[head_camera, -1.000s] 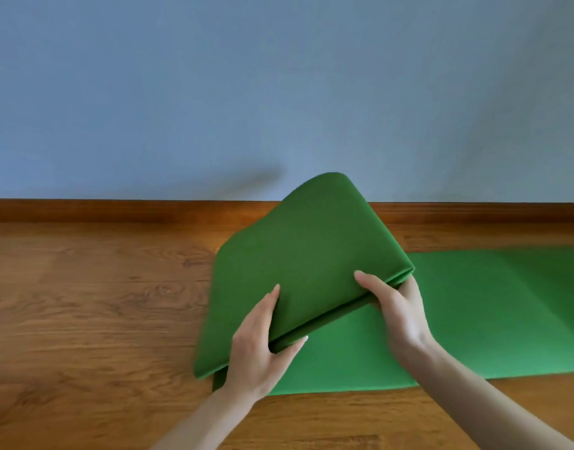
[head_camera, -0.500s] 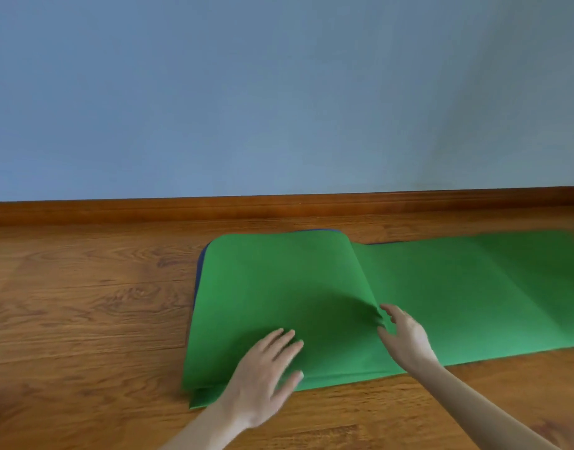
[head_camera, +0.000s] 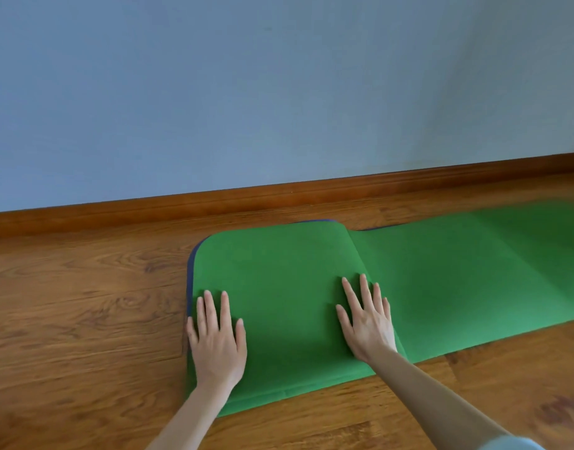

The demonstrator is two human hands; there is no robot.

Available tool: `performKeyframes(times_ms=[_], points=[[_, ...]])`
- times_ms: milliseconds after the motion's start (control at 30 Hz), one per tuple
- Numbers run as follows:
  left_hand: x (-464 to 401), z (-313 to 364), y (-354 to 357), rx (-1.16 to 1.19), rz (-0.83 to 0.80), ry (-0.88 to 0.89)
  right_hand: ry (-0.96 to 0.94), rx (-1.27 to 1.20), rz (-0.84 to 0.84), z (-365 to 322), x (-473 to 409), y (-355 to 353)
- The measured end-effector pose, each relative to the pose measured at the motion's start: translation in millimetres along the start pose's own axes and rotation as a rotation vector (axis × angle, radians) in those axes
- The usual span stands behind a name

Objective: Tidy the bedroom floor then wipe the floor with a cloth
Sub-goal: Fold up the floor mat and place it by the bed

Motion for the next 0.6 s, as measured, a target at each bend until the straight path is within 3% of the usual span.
performKeyframes(times_ms=[167,600], points=[[-1,-1,4,-0.048,0.037,0.02,0.019,0.037,0.032,4,-7,23],[-13,-1,6,-0.163,-0.059,0.021,-0.021,0.084,0.045,6,-16,35]])
Point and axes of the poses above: each hand's wrist, its own x-axis away from the middle knuckle, its own y-axis out of the palm, z = x × y, the point moved 3 cm from there along -x, towards the middle knuckle, and after that the axes turned 7 degrees about y, right-handed, at the moved point
